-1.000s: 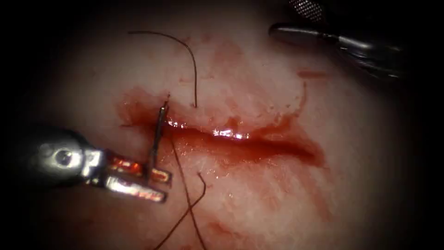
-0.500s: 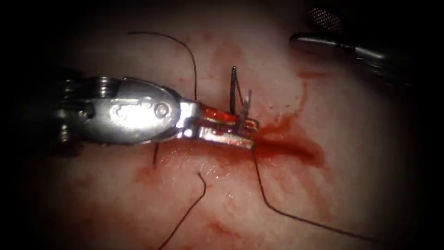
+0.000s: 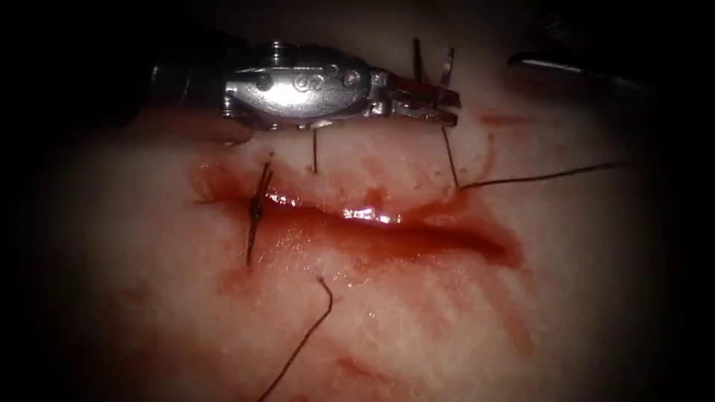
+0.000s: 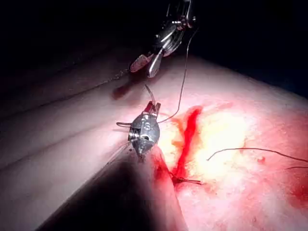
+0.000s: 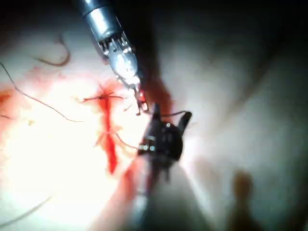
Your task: Wound Closure
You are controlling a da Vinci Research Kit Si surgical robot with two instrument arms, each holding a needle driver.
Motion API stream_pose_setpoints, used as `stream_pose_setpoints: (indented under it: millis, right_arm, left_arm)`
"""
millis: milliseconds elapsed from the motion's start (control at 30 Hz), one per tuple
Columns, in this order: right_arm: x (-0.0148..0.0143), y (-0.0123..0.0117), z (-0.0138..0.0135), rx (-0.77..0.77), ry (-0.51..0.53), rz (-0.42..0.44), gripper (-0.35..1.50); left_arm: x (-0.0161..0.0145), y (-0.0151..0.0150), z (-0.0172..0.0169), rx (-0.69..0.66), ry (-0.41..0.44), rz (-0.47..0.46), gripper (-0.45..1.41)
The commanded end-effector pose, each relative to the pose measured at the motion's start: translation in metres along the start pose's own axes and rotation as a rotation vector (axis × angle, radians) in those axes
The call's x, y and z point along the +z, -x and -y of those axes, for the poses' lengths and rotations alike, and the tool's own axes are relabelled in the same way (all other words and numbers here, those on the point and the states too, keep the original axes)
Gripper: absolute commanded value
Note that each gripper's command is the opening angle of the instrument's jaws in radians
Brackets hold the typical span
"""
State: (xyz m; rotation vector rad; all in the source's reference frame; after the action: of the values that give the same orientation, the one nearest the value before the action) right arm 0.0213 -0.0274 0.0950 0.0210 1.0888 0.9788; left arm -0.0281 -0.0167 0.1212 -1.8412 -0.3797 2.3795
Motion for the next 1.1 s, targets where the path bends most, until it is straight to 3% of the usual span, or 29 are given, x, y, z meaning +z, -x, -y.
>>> stream_pose_setpoints:
  millis: [33, 167, 200, 267, 300, 367, 433, 533, 800, 933, 1100]
  right_arm:
    - [0.0004, 0.0003, -0.0002, 0.002, 0.010, -0.001, 1.25]
    - [-0.0001, 0.0003, -0.0008, 0.005, 0.032, -0.002, 1.25]
    - [-0.0001, 0.0003, -0.0009, 0.006, 0.038, -0.002, 1.25]
    - [-0.0001, 0.0004, -0.0008, 0.007, 0.037, -0.005, 1.25]
    - [-0.0001, 0.0004, -0.0008, 0.007, 0.035, -0.005, 1.25]
    - [0.0000, 0.0004, -0.0006, 0.007, 0.036, -0.005, 1.25]
    - [0.0001, 0.0004, -0.0005, 0.007, 0.037, -0.006, 1.25]
    - [0.0002, 0.0005, -0.0004, 0.006, 0.035, -0.006, 1.25]
    - [0.0008, 0.0011, 0.0003, 0.003, 0.021, -0.014, 1.25]
    - [0.0012, 0.0015, 0.0007, -0.001, 0.013, -0.010, 1.25]
    - [0.0015, 0.0017, 0.0011, -0.003, 0.003, -0.009, 1.25]
  left_arm:
    - [0.0008, 0.0011, 0.0003, 0.002, -0.001, 0.006, -0.45]
    - [0.0012, 0.0036, 0.0011, -0.012, -0.025, 0.025, -0.40]
    - [0.0013, 0.0040, 0.0014, -0.046, -0.027, 0.029, -0.06]
    - [0.0012, 0.0042, 0.0017, -0.104, -0.040, 0.035, 0.31]
    - [0.0011, 0.0042, 0.0018, -0.129, -0.047, 0.039, 0.59]
    - [0.0011, 0.0038, 0.0020, -0.169, -0.062, 0.044, 0.88]
    - [0.0011, 0.0031, 0.0021, -0.205, -0.069, 0.046, 1.03]
    - [0.0010, 0.0017, 0.0021, -0.229, -0.079, 0.044, 1.11]
    - [-0.0012, -0.0036, 0.0015, -0.267, -0.093, 0.041, 1.09]
    - [-0.0027, -0.0057, 0.0020, -0.235, -0.085, 0.078, 0.96]
    - [-0.0034, -0.0069, 0.0043, -0.211, -0.062, 0.145, 0.96]
